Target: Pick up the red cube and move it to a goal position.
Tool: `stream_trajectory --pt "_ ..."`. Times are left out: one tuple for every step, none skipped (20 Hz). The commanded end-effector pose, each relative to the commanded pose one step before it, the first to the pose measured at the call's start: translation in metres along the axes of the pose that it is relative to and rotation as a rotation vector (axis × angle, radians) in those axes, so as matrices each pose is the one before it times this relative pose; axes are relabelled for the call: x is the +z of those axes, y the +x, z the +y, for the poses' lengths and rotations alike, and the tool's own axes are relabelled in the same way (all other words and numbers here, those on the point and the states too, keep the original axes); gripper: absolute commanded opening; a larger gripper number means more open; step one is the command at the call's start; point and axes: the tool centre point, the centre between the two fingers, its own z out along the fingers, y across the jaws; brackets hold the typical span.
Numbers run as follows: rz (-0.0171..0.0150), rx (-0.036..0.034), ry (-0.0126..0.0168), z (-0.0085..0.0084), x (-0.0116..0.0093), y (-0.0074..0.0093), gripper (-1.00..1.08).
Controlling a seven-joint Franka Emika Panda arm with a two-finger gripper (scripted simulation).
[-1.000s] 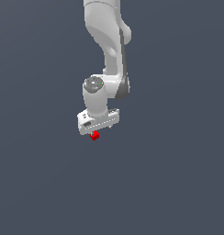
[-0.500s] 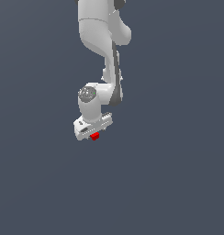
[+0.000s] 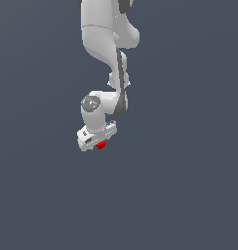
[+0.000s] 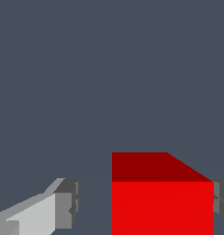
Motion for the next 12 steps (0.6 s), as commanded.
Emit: stream_trajectory --pt "0.00062 0.00102 -0.00074 -0.00004 -0.00089 0.00094 1.00" --pt "0.00005 0.00069 -0.00002 -0.00001 -0.00017 0.00005 1.00" --pt "0.00000 0.00000 0.00000 0.00000 0.00000 0.00000 -1.00" --pt "0.00000 0.00000 0.00000 0.00000 0.00000 0.00000 -1.00" --pt "0.00000 0.00000 0.00000 0.00000 0.00000 0.00000 -1.00" --pt "0.00000 0.00000 0.00000 0.00000 0.00000 0.00000 -1.00" --pt "0.00000 0.00000 0.00000 0.00000 0.00000 0.00000 -1.00" --pt "0.00000 0.00000 0.00000 0.00000 0.00000 0.00000 -1.00" --pt "0.00000 0.00000 0.00000 0.00000 0.00000 0.00000 -1.00" --pt "0.00000 0.00000 0.00000 0.00000 0.00000 0.00000 -1.00" --pt "0.00000 0.00000 0.00000 0.00000 0.00000 0.00000 -1.00" --pt "0.00000 0.00000 0.00000 0.00000 0.00000 0.00000 -1.00"
